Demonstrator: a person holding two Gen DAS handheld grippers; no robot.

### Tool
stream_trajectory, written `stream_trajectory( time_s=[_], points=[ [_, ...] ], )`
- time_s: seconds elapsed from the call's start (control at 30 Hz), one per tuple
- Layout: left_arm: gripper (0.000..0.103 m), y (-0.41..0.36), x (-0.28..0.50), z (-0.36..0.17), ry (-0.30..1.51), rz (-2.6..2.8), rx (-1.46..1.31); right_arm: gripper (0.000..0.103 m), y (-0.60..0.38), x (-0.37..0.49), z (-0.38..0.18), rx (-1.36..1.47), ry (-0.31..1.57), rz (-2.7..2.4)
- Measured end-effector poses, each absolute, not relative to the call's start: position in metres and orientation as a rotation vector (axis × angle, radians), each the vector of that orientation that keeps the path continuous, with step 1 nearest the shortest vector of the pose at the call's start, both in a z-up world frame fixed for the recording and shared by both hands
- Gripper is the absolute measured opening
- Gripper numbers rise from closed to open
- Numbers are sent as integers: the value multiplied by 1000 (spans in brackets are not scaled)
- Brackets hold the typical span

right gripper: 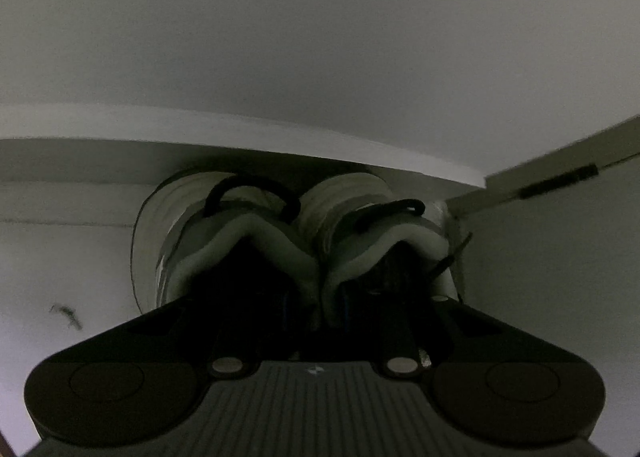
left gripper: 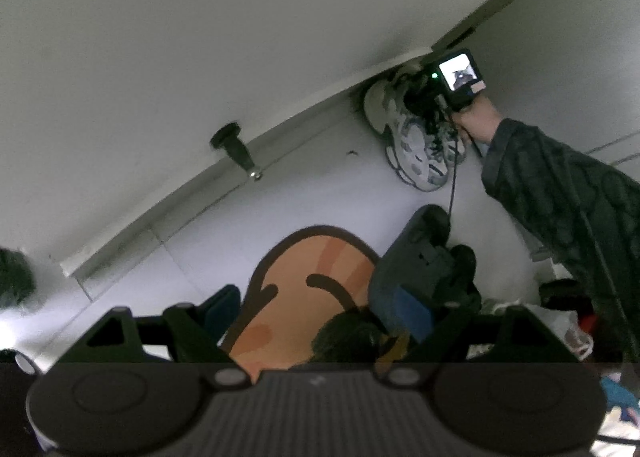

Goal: Organize scattered shoes
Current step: 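Lift the grey-and-white sneakers with the right tool toward the door corner, then lower the sneakers against the wall and open the right tool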

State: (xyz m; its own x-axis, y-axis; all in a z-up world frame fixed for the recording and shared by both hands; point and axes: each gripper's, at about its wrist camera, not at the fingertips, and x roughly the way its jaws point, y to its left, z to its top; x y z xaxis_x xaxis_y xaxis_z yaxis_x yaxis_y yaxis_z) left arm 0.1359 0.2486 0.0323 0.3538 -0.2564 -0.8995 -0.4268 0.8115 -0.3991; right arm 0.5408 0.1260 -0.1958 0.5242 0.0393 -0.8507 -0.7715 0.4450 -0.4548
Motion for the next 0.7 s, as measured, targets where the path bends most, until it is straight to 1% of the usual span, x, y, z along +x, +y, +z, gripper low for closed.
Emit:
stream_trajectory(
  time_s=[0.17, 0.23, 0.27, 0.3, 0.33, 0.37, 0.4, 0.43, 0.47, 0.6, 0.7],
  points=[
    [86, 248, 141, 36, 1217, 137, -634, 27, 130, 553, -199, -976, 900, 579],
    [87, 242, 147, 40, 1209, 140, -585, 29, 131, 557, -201, -955, 903, 566],
    [88, 240, 149, 41, 1208, 143, -563, 32, 132, 561, -202, -946, 914, 555],
    [88, 238, 151, 42, 1208, 148, -545, 40, 134, 565, -201, -940, 928, 541],
    [88, 237, 151, 42, 1209, 149, -540, 45, 135, 568, -199, -923, 941, 515],
    [88, 237, 151, 42, 1210, 158, -542, 57, 133, 569, -193, -885, 944, 483],
    [88, 237, 151, 42, 1211, 168, -545, 65, 128, 567, -186, -850, 928, 476],
    [88, 237, 151, 42, 1211, 177, -546, 67, 124, 564, -179, -815, 912, 470],
    [88, 237, 151, 41, 1210, 187, -545, 69, 120, 562, -172, -781, 897, 464],
    [88, 236, 149, 44, 1202, 222, -524, 69, 92, 539, -141, -750, 817, 457],
    [88, 236, 151, 49, 1183, 253, -520, 69, 66, 527, -115, -680, 827, 464]
  ],
)
